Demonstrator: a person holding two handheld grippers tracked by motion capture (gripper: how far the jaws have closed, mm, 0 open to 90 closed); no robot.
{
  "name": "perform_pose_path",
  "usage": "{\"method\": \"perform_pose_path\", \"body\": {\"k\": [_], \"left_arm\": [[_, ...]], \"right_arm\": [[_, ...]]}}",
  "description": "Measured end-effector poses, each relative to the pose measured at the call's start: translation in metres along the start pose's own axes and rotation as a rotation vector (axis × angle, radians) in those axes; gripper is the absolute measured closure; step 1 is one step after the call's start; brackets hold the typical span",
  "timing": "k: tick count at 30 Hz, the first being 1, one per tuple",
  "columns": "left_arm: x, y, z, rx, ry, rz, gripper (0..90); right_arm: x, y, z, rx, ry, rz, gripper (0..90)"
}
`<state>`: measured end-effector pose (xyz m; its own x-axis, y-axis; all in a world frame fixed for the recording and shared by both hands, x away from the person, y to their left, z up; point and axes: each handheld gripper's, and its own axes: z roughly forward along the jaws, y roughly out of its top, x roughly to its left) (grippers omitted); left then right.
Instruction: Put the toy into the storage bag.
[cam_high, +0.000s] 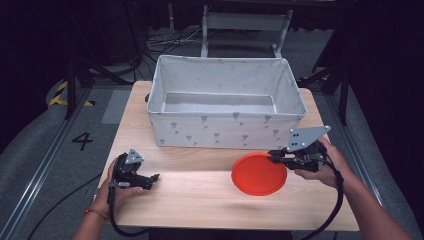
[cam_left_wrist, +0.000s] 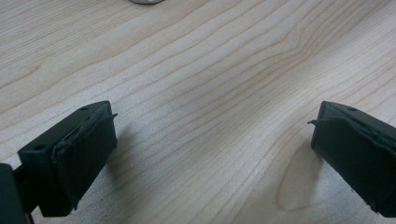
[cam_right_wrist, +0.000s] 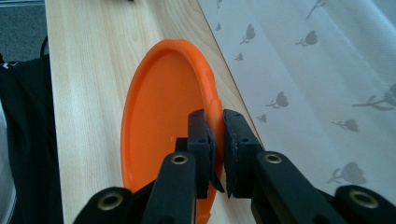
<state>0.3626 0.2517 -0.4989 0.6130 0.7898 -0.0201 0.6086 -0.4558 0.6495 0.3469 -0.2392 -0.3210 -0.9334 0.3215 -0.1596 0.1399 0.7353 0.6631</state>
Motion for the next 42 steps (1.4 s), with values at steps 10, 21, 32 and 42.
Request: {"method": "perform_pose_path", "body": {"k": [10,21,32,42], "left_arm": [[0.000,0.000,0.000,0.001,0.001,0.000,0.5],[0.000,0.000,0.000,0.000,0.001,-0.001,0.5],[0.000,0.000,0.000,0.000,0.001,-0.001,0.5],[0.000,0.000,0.000,0.000,0.000,0.000,0.5]], "right_arm": [[-0.008,0.000,-0.019,0.024,-0.017,-0.056,82.8],[-0.014,0.003,-0.038,0.076,-0.013,-0.116,82.8],[-0.028,0.017,-0.070,0.083,-0.056,-0.144,82.7],[-0.041,0.031,-0.086,0.113,-0.070,-0.164,82.7]]}}
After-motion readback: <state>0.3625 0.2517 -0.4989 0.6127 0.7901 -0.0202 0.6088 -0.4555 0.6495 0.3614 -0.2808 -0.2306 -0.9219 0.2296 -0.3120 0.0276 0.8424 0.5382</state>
